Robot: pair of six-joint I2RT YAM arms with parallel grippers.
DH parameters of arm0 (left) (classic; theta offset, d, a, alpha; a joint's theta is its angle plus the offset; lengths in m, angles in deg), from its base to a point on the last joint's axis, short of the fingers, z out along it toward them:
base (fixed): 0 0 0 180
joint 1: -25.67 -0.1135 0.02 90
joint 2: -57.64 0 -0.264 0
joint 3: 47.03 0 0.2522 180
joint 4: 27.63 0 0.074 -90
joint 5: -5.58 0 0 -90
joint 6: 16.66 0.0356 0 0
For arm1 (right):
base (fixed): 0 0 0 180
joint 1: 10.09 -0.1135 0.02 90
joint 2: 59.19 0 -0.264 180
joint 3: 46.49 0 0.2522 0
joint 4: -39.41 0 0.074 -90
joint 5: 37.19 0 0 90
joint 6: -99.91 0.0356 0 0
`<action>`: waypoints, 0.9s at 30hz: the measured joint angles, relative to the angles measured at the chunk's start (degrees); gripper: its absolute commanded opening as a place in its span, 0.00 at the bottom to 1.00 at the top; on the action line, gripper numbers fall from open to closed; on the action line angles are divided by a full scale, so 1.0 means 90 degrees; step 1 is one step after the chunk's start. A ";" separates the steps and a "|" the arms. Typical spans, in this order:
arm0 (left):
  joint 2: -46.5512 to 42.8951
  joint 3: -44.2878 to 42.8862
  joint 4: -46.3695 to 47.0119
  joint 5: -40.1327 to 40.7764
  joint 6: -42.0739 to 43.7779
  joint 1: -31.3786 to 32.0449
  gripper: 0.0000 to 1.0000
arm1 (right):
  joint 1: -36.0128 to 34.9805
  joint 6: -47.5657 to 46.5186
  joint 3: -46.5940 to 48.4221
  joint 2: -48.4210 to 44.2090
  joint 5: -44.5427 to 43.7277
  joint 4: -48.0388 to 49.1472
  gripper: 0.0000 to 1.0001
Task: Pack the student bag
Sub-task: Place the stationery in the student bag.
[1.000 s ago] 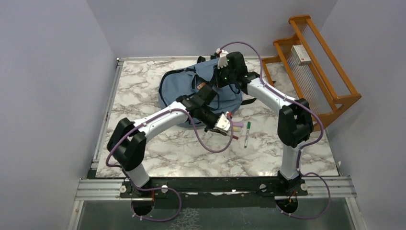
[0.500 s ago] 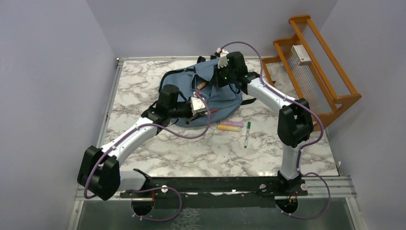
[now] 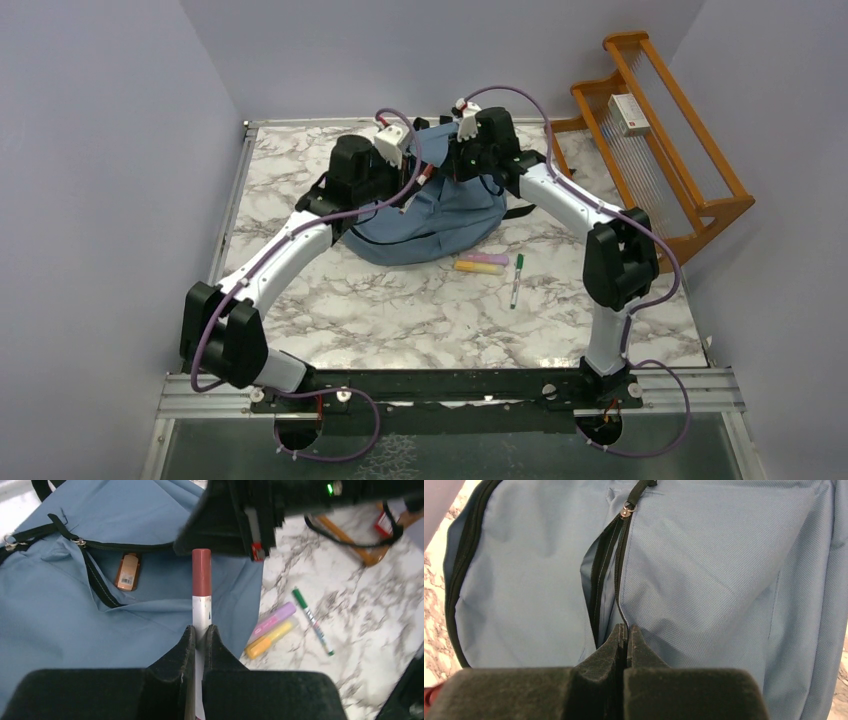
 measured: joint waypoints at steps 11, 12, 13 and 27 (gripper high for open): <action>0.0396 -0.0661 -0.0937 0.0775 -0.2518 -0.0041 0.00 | 0.0010 0.0257 -0.0333 -0.0289 -0.0100 0.0075 0.00; 0.0396 -0.0639 -0.0954 0.0872 -0.2783 -0.0041 0.00 | 0.0010 0.0272 -0.0347 -0.0299 -0.0100 0.0095 0.00; 0.0396 -0.0622 -0.0969 0.0947 -0.3038 -0.0041 0.00 | 0.0010 0.0284 -0.0352 -0.0311 -0.0102 0.0109 0.00; 0.1292 -0.0670 -0.1188 0.1273 -0.5576 -0.0041 0.00 | 0.0010 0.0542 -0.0865 -0.0585 -0.0100 0.0622 0.00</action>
